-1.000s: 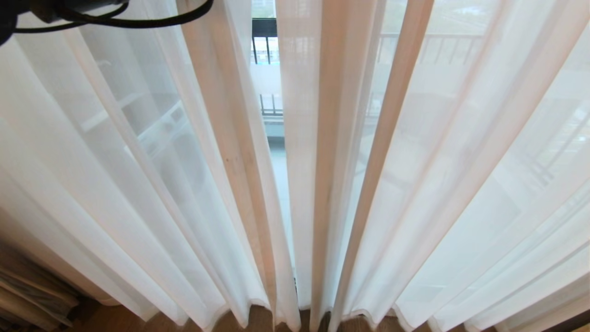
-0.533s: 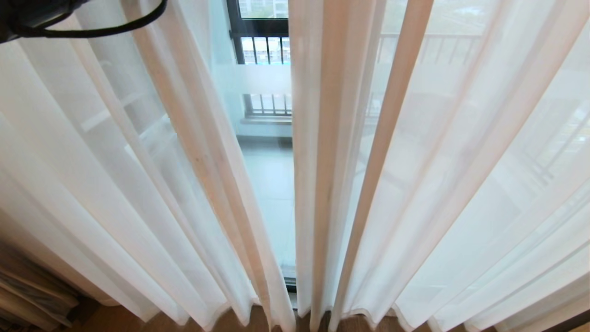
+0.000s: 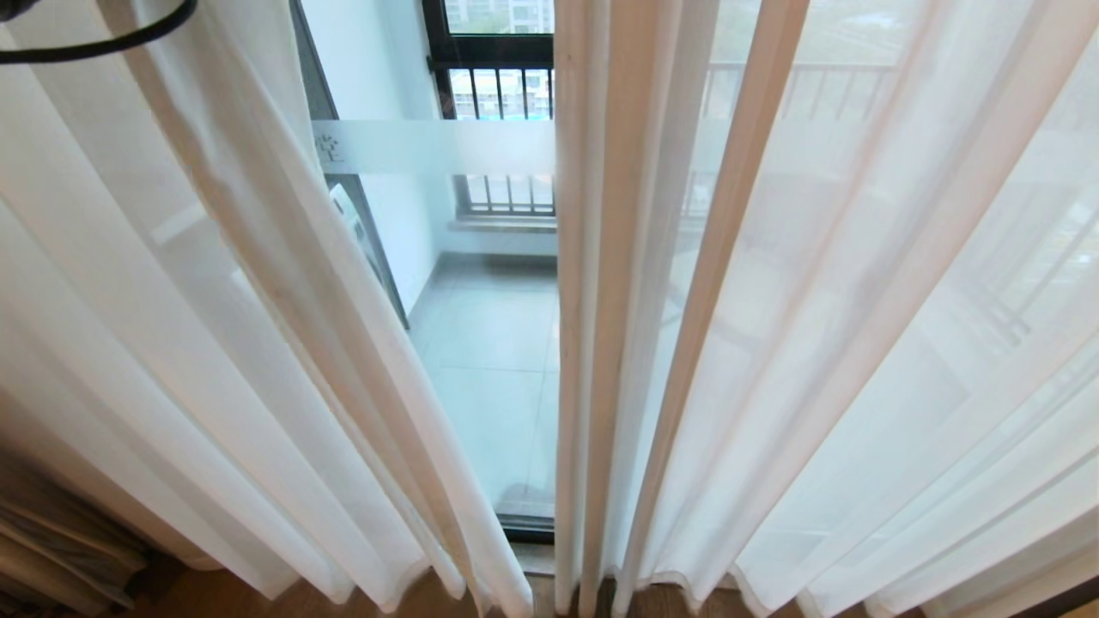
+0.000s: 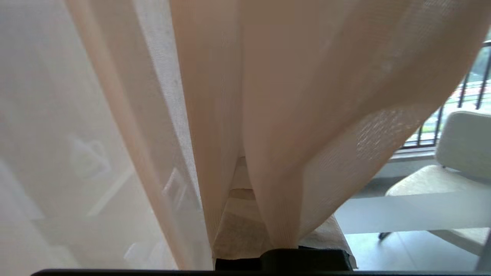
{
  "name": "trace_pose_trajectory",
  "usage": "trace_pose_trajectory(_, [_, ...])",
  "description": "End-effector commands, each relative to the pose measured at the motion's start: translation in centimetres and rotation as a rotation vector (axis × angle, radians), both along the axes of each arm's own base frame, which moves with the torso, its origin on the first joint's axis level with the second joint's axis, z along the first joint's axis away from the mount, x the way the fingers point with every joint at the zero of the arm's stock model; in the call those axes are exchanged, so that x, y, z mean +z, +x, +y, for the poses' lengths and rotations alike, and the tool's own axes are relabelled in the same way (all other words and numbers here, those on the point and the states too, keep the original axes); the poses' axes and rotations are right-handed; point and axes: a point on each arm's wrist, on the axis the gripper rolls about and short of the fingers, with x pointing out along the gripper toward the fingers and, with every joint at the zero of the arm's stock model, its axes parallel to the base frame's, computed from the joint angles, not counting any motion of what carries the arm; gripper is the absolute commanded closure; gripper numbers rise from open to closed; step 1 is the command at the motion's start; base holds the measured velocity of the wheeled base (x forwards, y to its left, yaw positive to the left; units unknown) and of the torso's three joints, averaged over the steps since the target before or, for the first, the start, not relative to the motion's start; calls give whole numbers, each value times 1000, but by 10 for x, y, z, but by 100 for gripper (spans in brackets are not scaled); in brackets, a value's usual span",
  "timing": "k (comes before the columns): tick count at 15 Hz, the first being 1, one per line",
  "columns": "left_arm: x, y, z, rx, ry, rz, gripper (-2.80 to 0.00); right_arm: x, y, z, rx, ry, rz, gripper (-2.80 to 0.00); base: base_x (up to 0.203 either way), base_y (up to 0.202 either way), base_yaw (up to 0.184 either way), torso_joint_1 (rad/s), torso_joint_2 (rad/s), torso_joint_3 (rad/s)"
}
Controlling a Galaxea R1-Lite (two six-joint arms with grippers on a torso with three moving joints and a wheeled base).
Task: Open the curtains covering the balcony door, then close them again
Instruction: Pull the inner curtains open on both sides
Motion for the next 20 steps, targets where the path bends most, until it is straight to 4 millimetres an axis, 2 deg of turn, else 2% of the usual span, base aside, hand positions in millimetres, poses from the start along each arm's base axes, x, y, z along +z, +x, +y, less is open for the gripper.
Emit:
trace_pose_trajectory(1, [1,-1,12,45,-8,-5,0,0,0,0,2,-1,0,0,0,0,0,0,0,0])
trace_pose_trajectory(10, [-14,1,15,28,-67,52,0,0,0,0,1,-1,1,0,0,0,0,0,0,0])
trace_pose_trajectory(20, [-12,-2,15,20,-66,47,0,0,0,0,1,-1,0,0,0,9,-1,0,0,0])
